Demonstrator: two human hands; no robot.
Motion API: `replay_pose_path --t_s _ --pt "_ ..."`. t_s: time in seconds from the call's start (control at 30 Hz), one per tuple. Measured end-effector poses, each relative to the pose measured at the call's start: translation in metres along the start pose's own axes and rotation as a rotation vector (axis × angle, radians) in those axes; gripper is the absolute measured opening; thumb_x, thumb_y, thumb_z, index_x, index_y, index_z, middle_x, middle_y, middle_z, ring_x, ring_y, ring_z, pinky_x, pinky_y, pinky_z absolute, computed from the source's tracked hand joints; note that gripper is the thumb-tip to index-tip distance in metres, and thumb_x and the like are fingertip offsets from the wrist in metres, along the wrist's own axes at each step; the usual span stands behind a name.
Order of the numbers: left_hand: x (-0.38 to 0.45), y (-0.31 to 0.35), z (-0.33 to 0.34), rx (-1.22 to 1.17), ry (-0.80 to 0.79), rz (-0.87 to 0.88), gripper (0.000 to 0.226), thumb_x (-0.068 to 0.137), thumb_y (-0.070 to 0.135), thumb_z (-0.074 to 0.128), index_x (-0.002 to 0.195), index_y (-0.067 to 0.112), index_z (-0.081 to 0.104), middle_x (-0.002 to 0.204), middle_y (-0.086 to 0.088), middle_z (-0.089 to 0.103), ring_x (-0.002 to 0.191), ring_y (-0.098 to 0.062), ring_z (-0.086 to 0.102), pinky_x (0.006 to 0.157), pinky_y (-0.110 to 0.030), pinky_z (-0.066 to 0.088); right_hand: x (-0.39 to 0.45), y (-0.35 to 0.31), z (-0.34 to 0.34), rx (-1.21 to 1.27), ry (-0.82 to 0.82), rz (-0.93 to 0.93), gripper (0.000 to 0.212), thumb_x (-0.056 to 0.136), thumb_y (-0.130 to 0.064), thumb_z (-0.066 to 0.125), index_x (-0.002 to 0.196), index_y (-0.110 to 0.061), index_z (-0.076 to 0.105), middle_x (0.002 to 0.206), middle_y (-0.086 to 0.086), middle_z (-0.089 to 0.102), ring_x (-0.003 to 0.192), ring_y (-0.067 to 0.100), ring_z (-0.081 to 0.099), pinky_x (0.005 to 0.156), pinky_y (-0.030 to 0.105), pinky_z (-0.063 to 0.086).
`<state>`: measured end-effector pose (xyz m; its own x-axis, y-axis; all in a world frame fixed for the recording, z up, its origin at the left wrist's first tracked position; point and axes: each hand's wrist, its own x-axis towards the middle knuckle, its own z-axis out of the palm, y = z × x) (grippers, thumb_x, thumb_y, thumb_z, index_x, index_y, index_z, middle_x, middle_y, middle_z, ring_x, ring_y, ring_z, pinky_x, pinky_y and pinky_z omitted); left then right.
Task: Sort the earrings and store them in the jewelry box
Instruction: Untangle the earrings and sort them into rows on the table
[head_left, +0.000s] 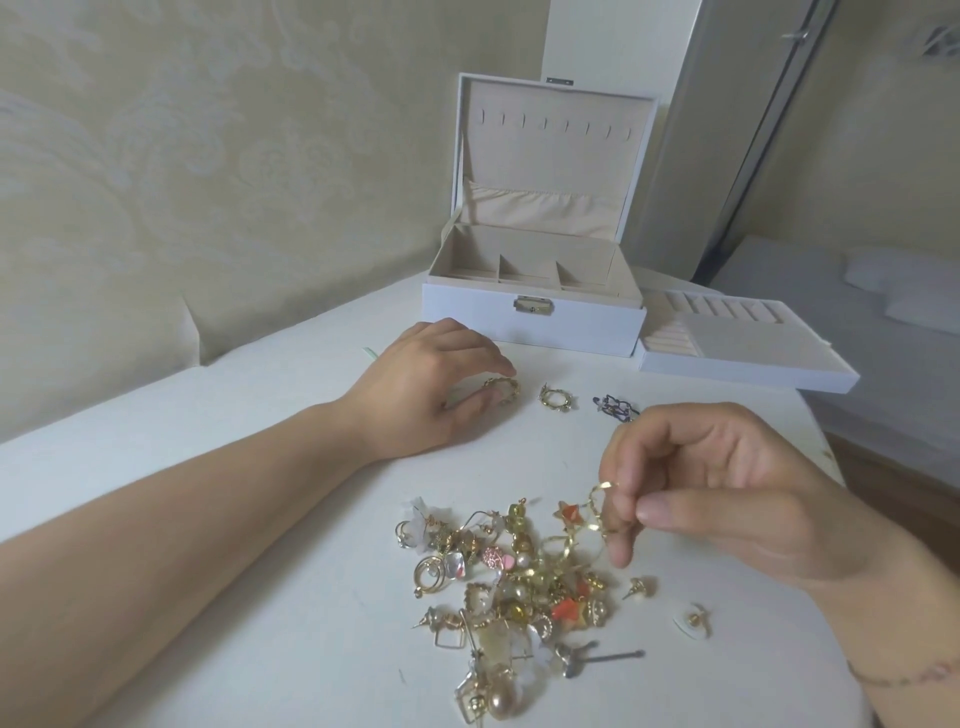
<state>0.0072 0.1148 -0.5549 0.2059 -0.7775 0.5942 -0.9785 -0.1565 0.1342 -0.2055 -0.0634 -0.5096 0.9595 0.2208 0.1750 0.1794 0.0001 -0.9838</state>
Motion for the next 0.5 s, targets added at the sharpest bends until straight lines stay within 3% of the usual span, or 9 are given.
replay_pose_path --t_s 0.1,0.17,0.27,0.33,0.43,0.5 --pt "0.002 0.005 -0.004 -0.071 0.04 0.056 0.025 0.094 0.029 0.057 0.106 0.013 0.073 0.102 0.001 0.071 0.094 -0.025 0.064 0.081 -0.045 0.05 0.004 0.005 0.001 0.022 0.064 -0.009 0.01 0.072 -0.002 0.062 0.079 -0.008 0.065 0.073 0.015 0.06 0.061 0.031 0.062 0.065 0.034 0.051" --pt "0.005 0.015 -0.008 -0.258 0.035 0.037 0.02 0.092 0.022 0.062 0.105 0.01 0.073 0.098 0.002 0.072 0.093 -0.023 0.065 0.083 -0.043 0.05 0.004 0.006 0.001 0.132 0.119 -0.019 0.011 0.067 -0.002 0.06 0.075 -0.009 0.065 0.07 0.013 0.058 0.058 0.027 0.058 0.061 0.032 0.05" --pt "0.011 0.036 -0.019 -0.731 -0.146 -0.156 0.016 0.09 0.018 0.065 0.102 0.01 0.072 0.093 -0.005 0.074 0.088 -0.023 0.068 0.083 -0.043 0.053 0.004 0.008 -0.004 0.233 0.187 -0.054 0.014 0.061 -0.004 0.067 0.073 -0.01 0.062 0.068 0.01 0.056 0.054 0.024 0.056 0.058 0.03 0.049" --pt "0.015 0.046 -0.026 -0.955 -0.31 -0.165 0.025 0.089 0.022 0.07 0.105 0.002 0.07 0.093 -0.015 0.073 0.086 -0.02 0.066 0.082 -0.035 0.051 0.004 0.009 -0.007 0.283 0.212 -0.076 0.023 0.057 -0.012 0.076 0.073 -0.01 0.06 0.067 0.009 0.055 0.053 0.023 0.055 0.057 0.03 0.049" --pt "0.018 0.06 -0.033 -1.027 -0.492 -0.074 0.047 0.087 0.038 0.066 0.11 -0.003 0.066 0.095 -0.015 0.071 0.085 -0.016 0.065 0.078 -0.024 0.045 0.003 0.01 -0.01 0.291 0.272 -0.115 0.027 0.054 -0.017 0.078 0.072 -0.012 0.059 0.067 0.007 0.055 0.053 0.022 0.054 0.056 0.029 0.048" --pt "0.019 0.067 -0.033 -0.96 -0.512 -0.063 0.046 0.084 0.039 0.07 0.107 -0.001 0.069 0.095 -0.014 0.073 0.082 -0.024 0.064 0.073 -0.033 0.045 0.002 0.01 -0.011 0.285 0.301 -0.149 0.026 0.054 -0.017 0.078 0.071 -0.012 0.059 0.067 0.006 0.055 0.054 0.022 0.054 0.056 0.027 0.049"
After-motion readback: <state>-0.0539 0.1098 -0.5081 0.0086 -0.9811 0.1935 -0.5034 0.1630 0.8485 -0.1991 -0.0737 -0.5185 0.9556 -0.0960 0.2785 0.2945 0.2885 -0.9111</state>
